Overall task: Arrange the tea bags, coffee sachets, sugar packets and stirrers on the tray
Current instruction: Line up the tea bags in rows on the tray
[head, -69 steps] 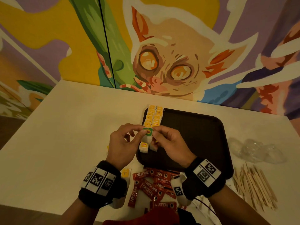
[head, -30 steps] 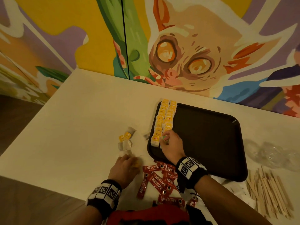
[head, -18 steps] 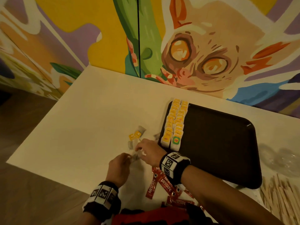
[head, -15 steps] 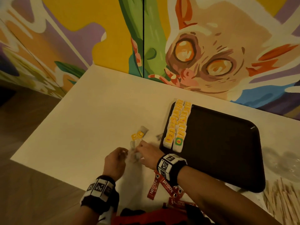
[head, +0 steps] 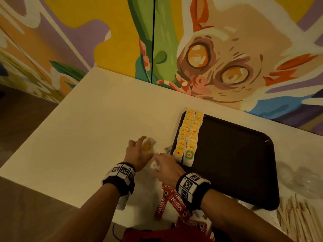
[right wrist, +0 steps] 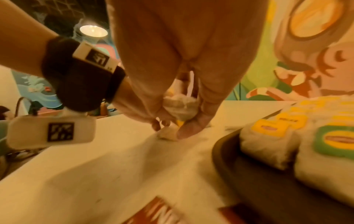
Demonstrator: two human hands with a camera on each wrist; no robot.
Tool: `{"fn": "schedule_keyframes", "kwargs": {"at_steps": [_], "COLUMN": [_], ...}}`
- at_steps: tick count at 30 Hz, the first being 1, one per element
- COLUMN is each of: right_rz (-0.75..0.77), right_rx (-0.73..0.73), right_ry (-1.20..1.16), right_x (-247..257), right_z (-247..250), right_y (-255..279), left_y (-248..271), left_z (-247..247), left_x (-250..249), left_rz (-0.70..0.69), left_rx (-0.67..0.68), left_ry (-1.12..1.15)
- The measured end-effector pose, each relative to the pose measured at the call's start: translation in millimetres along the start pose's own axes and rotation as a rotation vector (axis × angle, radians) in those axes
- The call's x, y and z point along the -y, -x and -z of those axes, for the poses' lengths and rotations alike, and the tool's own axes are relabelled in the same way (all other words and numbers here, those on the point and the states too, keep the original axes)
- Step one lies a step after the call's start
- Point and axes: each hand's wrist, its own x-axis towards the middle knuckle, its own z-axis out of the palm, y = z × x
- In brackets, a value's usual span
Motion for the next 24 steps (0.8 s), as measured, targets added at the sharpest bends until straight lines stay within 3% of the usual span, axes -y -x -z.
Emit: {"fn": "schedule_keyframes", "kwargs": {"at_steps": [4, 8, 10, 14, 16, 18, 20, 22, 24], "right_rz": [-0.092, -0.181, -0.2, -0.197, -0.203, -0.214, -0.195, -0.17, -0.156], "right_rx": [-0.143, -0.201, -0.18, 0.008, 0.055, 0.061, 0.057, 0.04, -0.014], "right_ry": [0.015, 0.083, 0.219, 0.623, 0.695, 0.698, 0.679, 0.622, 0.489], "right_x": [-7, -17, -22, -31, -32, -32, -31, -32, -29], "right_z": [19, 32, 34, 36, 35, 34, 32, 29, 26], "right_y": [-18, -38, -48, -59, -61, -64, -65, -66, -65], "left_y": [-11, -9, -7, -2, 2, 4, 6, 7, 9], "left_z": [-14, -14, -12, -6, -5, -3, 1, 6, 11], "left_x": [-2, -3, 5, 22, 26, 27, 24, 17, 13], "left_rz": [-0.082, -0.127, -0.185, -0.302, -0.335, -0.27, -0.106, 0.099, 0.233], "left_rx": [0.124, 0.09, 0.082, 0.059, 0.005, -0.068, -0.174, -0.266, -0.27], "left_ry": [-0.366, -0.406, -0.379, -0.288, -0.209, -0.073, 0.121, 0.441, 0.816]}}
